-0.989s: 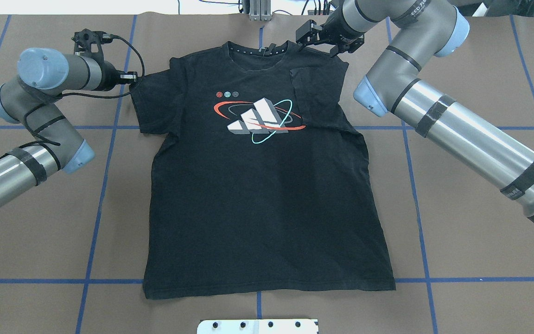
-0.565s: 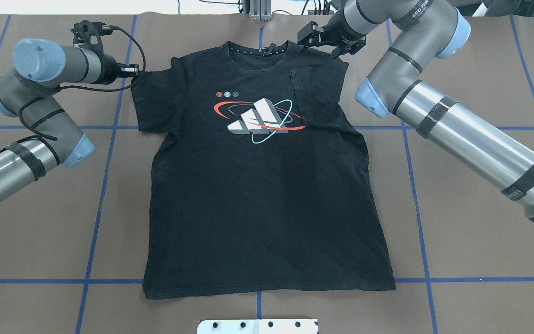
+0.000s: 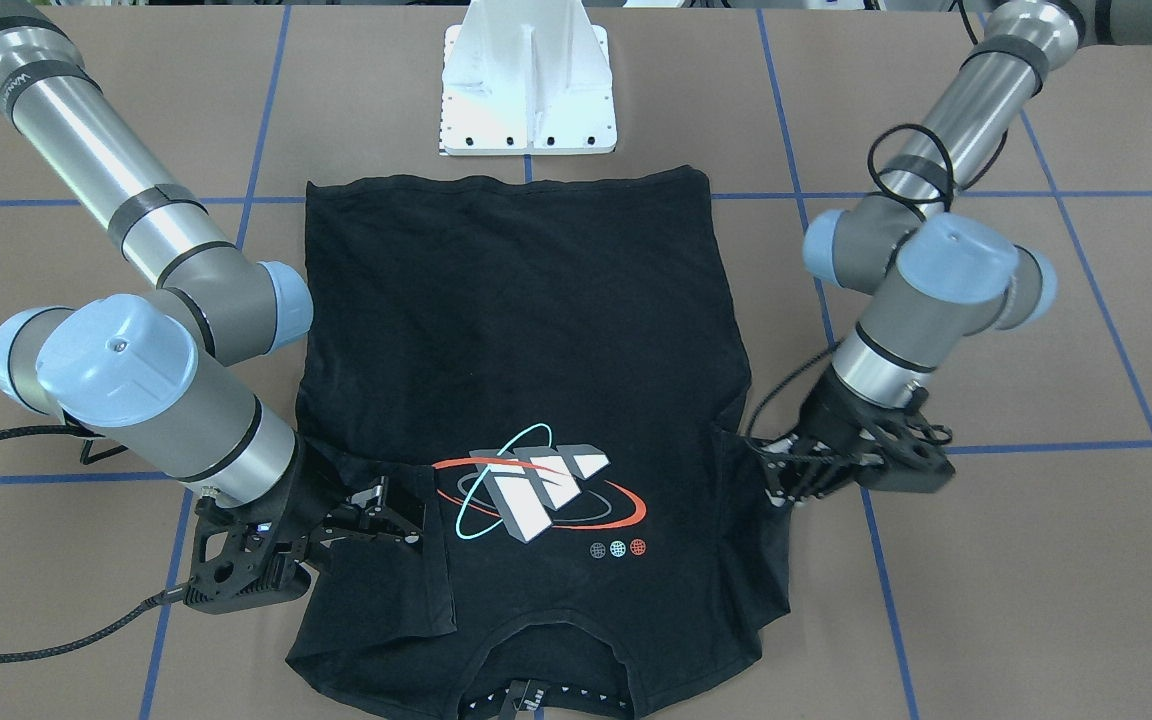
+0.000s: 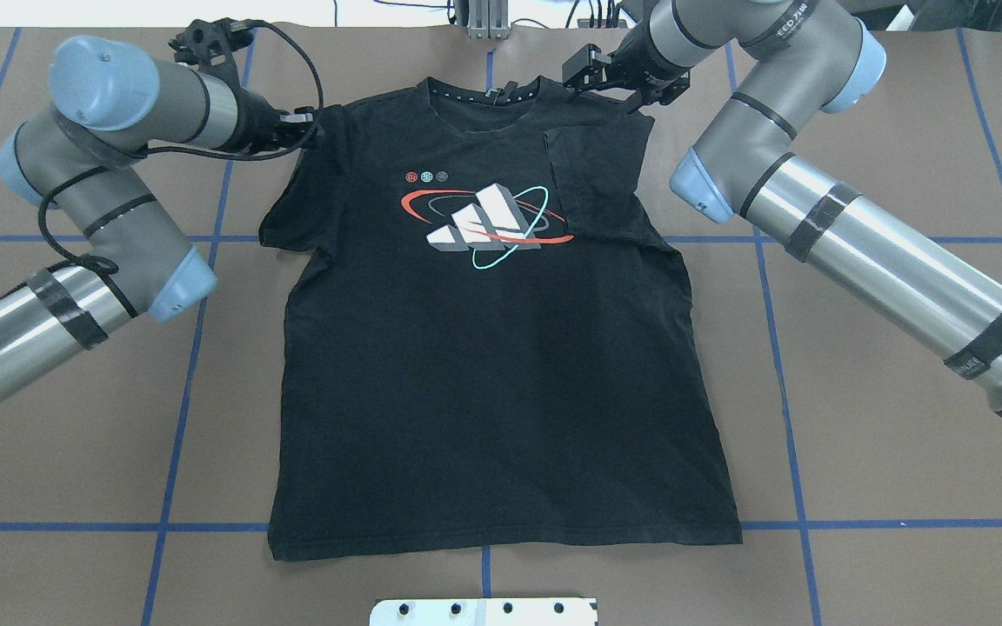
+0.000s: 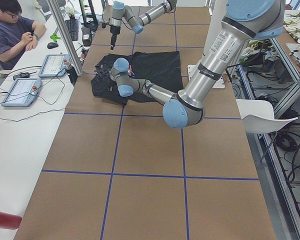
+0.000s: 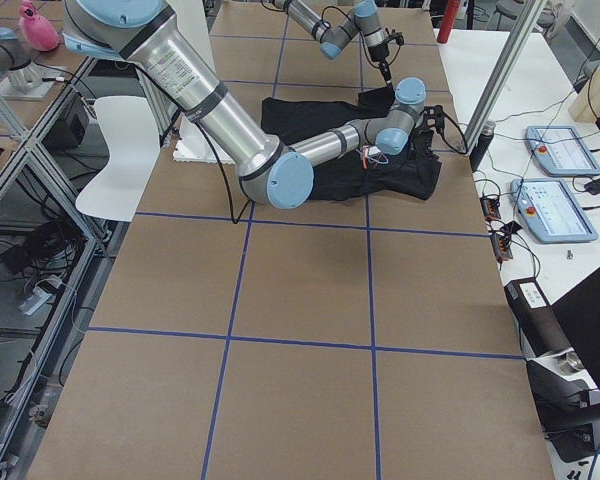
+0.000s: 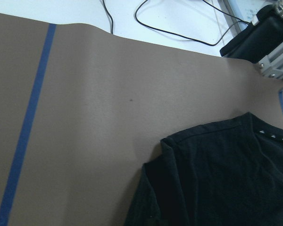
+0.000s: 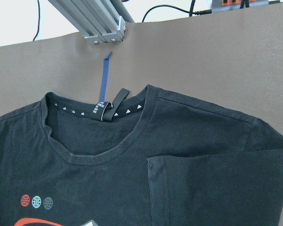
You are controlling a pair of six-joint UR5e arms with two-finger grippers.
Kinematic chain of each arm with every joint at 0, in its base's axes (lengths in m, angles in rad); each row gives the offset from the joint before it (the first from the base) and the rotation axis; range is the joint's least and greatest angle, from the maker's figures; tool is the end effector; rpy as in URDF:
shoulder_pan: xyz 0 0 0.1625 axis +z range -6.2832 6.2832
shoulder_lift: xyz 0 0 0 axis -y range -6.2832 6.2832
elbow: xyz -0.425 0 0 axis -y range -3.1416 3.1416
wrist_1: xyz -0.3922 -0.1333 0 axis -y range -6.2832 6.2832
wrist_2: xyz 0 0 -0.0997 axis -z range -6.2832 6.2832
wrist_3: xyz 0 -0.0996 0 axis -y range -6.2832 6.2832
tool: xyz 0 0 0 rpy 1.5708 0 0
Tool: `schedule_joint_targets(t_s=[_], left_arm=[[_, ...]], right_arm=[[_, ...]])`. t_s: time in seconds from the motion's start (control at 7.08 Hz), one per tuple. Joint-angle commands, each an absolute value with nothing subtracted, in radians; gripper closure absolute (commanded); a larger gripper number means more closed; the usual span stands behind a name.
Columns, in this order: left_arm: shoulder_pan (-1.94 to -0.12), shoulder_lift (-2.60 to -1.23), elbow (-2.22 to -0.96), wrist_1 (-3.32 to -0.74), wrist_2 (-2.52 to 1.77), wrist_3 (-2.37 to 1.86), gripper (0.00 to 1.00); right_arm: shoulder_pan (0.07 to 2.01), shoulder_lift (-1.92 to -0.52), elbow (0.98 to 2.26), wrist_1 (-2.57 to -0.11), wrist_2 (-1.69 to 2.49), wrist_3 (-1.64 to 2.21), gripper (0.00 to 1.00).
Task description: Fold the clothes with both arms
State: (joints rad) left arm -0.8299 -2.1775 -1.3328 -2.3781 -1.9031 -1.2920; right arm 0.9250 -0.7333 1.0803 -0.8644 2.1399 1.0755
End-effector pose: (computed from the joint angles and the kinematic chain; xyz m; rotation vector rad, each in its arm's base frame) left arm 0.4206 -0.6092 0.3145 0.3648 1.1469 -0.2880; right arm -0.4220 -0.6923 0.2684 0.2759 -1.1076 0.0825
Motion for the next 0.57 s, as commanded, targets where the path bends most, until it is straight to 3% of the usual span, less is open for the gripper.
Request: schedule_joint_targets(t_s=[0.0, 0.28, 0.42], left_arm=[[-0.701, -2.264, -1.353, -2.312, -1.873, -1.466, 1.00], [-0.696, -2.437, -1.081, -2.363, -1.786, -1.466, 1.00], [-0.712, -2.442, -1.019, -2.443, -1.731, -1.468, 1.00]], right_arm=[[0.925, -0.742, 1.081, -0.862, 2.140, 1.072, 0.00], [0.927, -0.744, 1.083, -0.861, 2.140, 1.075, 0.00], [0.925, -0.744, 1.085, -0.861, 2.140, 1.077, 0.00]])
